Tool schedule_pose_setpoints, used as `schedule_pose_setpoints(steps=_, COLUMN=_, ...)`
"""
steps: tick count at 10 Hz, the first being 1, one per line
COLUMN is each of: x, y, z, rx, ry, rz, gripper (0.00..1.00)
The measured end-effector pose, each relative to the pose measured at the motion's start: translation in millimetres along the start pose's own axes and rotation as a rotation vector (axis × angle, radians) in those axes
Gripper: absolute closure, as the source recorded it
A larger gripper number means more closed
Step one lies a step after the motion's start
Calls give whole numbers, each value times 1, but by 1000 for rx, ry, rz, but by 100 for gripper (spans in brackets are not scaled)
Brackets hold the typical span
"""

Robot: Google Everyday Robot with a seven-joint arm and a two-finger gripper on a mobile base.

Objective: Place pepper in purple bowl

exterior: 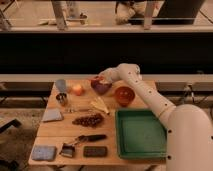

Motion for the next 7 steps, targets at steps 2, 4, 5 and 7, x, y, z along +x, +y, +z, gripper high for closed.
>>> schedule_pose_setpoints(steps=2, x=-4, y=-1, z=2, rx=-6, ry=-10, rz=6, gripper=20)
schedule_pose_setpoints(steps=4, x=-5, y=-1, z=-1, rx=-1, ry=-15, rz=6, gripper=20)
schedule_pose_setpoints(steps=5, x=-6, y=-3, z=-5, rx=10, ry=-13, rz=6, gripper=20)
schedule_pose_setpoints(steps=7, x=-11, y=-10, z=-14, rx=44, ry=-1, rz=-1, gripper=20)
